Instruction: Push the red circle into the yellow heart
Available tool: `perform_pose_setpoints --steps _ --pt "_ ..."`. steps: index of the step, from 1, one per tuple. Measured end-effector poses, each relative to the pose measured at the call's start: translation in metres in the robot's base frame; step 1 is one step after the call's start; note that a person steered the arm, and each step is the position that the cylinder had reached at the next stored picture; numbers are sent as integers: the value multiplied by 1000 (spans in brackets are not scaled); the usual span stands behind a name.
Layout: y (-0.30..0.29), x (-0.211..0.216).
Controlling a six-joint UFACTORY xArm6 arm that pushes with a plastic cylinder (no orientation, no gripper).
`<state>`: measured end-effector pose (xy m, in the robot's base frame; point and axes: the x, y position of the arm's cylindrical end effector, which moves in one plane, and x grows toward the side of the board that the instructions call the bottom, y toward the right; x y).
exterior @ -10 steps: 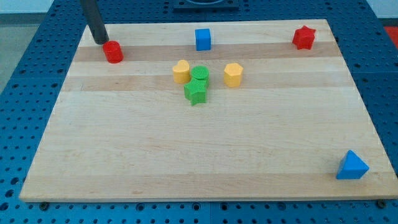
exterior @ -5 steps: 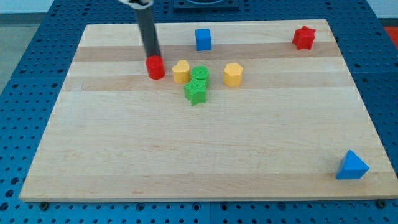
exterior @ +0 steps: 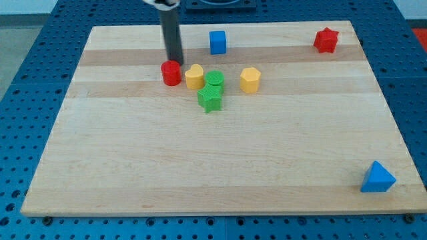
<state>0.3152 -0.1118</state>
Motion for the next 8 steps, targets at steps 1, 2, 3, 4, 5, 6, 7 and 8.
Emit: perform_pose_setpoints --steps 1,2,3,4,5,6,7,8 --pt "-33 0" --pt "-36 47" --pt "-36 53" --pt "-30 48" --pt "-3 46" --pt "10 47" --pt "17 47" --pt "21 49"
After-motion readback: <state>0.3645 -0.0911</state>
